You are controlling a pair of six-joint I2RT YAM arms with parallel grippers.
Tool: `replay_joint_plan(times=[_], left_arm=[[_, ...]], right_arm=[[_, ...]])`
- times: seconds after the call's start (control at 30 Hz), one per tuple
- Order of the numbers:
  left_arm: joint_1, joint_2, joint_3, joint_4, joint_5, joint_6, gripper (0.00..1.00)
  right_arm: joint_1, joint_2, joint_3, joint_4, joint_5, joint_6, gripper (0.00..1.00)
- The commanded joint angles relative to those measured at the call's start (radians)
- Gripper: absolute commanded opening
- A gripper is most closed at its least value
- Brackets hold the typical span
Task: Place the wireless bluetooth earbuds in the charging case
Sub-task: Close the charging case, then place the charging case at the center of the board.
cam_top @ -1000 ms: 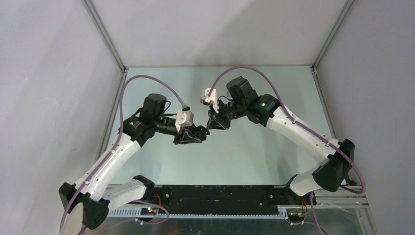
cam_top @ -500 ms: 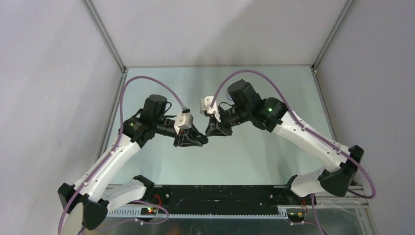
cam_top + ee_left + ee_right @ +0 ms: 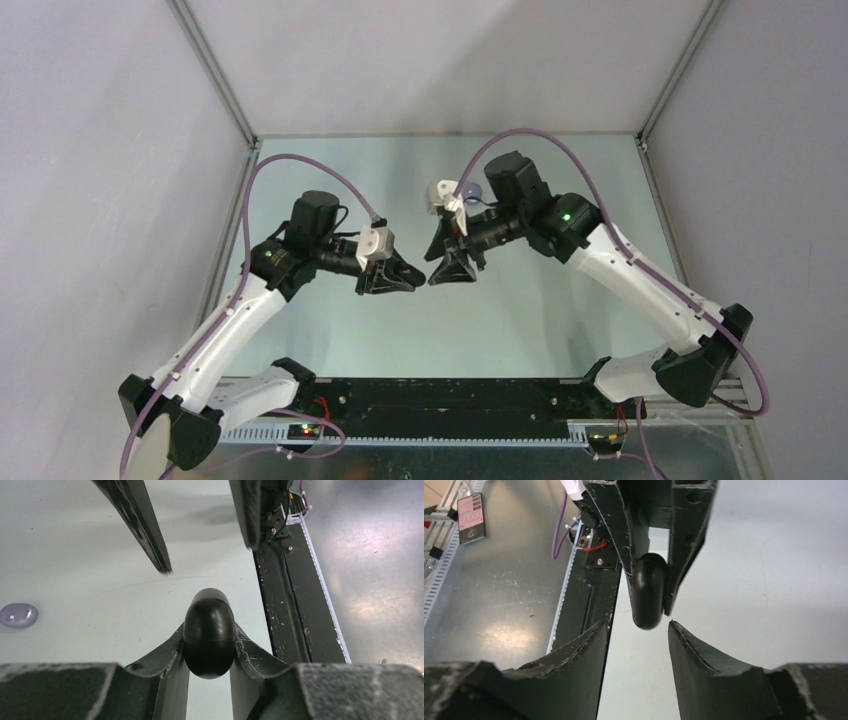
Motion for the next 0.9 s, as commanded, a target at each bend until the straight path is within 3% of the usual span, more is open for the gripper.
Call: replay_joint_plan(times=[0.0, 0.27, 0.5, 0.87], left_arm=[[0.003, -0.001, 0.034, 0.025, 0.014, -0.013, 0.07], [0.003, -0.008, 0.027, 0.028, 0.014, -0.013, 0.07], [0.003, -0.012, 0.024, 0.030, 0.013, -0.013, 0.07], [0.003, -0.005, 0.023, 0.033, 0.008, -0.013, 0.07]], right_arm=[[0.054, 0.050, -0.021, 0.082, 0.045, 0.047, 0.55], [0.096, 0.044, -0.091, 0.137, 0.156, 0.039, 0.55], [0.110, 0.050, -0.095, 0.156, 0.167, 0.046, 0.41], [0.114, 0.022, -0.076, 0.139, 0.187, 0.030, 0.47]])
